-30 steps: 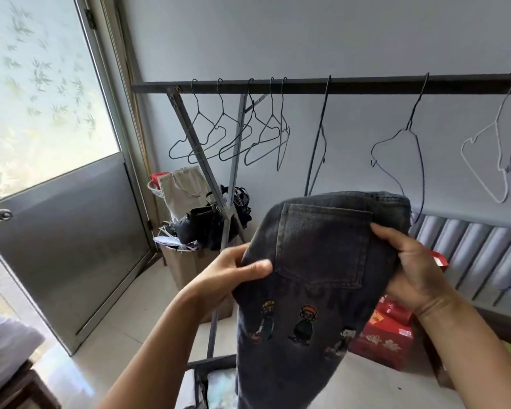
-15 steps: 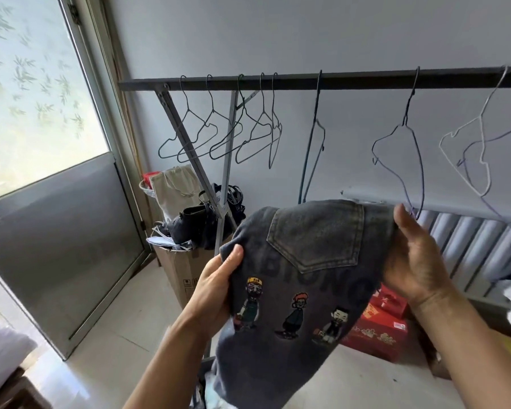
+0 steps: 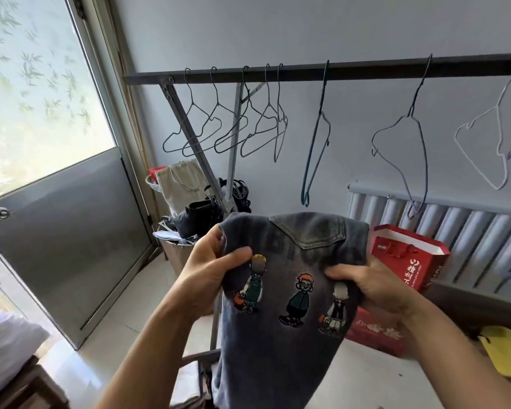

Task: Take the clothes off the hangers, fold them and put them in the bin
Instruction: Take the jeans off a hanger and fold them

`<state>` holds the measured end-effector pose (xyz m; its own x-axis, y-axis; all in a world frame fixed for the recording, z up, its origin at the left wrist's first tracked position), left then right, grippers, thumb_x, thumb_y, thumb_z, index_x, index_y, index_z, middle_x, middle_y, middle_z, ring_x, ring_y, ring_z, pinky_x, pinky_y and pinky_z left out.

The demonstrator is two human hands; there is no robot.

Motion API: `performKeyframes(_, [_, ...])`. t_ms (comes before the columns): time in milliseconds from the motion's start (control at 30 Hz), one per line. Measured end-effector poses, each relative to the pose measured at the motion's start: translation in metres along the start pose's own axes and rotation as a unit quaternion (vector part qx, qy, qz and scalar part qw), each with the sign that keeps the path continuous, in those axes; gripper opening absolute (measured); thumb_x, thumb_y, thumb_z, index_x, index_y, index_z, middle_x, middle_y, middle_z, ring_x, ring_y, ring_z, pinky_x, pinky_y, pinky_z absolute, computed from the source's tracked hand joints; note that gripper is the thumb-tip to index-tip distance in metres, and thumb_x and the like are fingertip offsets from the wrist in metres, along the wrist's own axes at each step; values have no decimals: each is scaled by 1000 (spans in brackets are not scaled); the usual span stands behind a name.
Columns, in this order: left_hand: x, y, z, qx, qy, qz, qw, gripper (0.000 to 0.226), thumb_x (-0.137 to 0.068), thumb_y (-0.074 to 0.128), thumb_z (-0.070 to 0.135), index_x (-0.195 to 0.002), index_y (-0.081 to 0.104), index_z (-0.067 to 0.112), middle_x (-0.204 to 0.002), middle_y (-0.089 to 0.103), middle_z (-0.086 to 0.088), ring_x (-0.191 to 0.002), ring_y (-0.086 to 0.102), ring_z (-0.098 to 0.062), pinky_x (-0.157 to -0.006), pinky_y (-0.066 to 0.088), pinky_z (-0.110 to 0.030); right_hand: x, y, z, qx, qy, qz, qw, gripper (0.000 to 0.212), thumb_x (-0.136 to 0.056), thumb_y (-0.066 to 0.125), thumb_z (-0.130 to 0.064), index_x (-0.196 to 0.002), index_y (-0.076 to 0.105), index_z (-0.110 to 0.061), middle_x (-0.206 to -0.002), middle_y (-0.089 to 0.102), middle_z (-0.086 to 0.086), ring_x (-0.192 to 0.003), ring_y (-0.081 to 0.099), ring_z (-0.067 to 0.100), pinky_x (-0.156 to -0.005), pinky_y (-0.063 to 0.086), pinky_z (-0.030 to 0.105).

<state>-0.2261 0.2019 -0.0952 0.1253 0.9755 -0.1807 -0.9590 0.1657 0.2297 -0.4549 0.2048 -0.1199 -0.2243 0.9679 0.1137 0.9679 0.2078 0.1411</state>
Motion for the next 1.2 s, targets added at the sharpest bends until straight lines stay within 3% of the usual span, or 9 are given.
performKeyframes(167, [-5,-15,1,-257,9,91,962,17,-96,58,10,-111,54,4,-106,65,-24,-89,64,-18,-81,57,-34,-7,-8,-6,-19,-6,63,998,15,-88,61,0,-101,68,-2,-96,74,19,-85,72,31,-68,60,36])
performKeyframes(267, [-4,-20,-10,-256,-2,150,955,20,-95,61,21,-112,51,16,-105,67,-18,-99,67,-29,-88,55,-50,-12,-13,2,18,12,142,990,17,-86,69,-22,-84,68,-6,-77,73,13,-73,69,27,-68,55,34])
performKeyframes(367, [-2,-17,-18,-146,-24,168,975,43,-97,59,22,-136,43,29,-121,63,-12,-101,68,-25,-89,57,-46,-10,-21,14,2,64,188,980,51,-66,75,-46,-90,65,-2,-75,68,13,-72,65,29,-65,53,34])
performKeyframes(500, [3,-7,-24,70,-56,128,988,47,-96,55,13,-139,46,29,-78,72,0,-66,68,-12,-59,59,-29,-12,-23,16,-155,37,158,974,86,-62,80,-27,-131,45,9,-114,64,24,-92,66,30,-69,56,38])
performKeyframes(633, [10,5,-17,115,-20,50,992,78,-76,60,-10,-138,48,36,-93,72,-11,-82,70,-23,-67,61,-35,-15,-22,-1,-121,-68,102,985,116,-67,71,10,-152,11,-41,-147,41,14,-122,55,31,-92,52,40])
performKeyframes(733, [7,1,-9,16,20,53,998,85,-78,55,-25,-134,52,39,-96,73,-3,-92,68,-20,-84,60,-37,-15,-16,-15,43,-132,95,986,115,-77,59,24,-145,16,-58,-146,42,-4,-122,56,22,-88,55,31])
performKeyframes(800, [3,-3,1,-86,50,61,993,77,-80,56,-26,-127,60,35,-97,71,3,-95,66,-13,-84,57,-26,-13,-14,-22,120,-129,113,978,105,-84,60,16,-144,18,-59,-122,62,7,-107,65,19,-90,53,30])
performKeyframes(967, [-1,-8,19,-276,61,65,957,47,-84,65,-11,-123,66,16,-103,71,6,-91,63,8,-80,47,-7,-16,-15,-30,181,-132,146,964,52,-91,60,1,-133,54,-30,-111,67,10,-107,64,21,-98,49,30])
performKeyframes(1200, [-6,-21,28,-427,55,82,899,30,-84,75,17,-112,70,25,-96,70,13,-95,63,-1,-90,51,-26,-12,-9,-41,216,-133,97,962,41,-84,66,7,-111,63,-24,-105,67,2,-104,63,14,-91,48,20])
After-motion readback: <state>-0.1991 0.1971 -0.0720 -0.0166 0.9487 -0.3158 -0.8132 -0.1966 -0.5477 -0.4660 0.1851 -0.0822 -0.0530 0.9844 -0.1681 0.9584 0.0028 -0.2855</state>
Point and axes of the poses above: each hand's wrist, its own x-axis away from the middle knuckle, its own y-axis out of the palm, z = x × y, the point moved 7 cm from there along -x, towards the middle knuckle
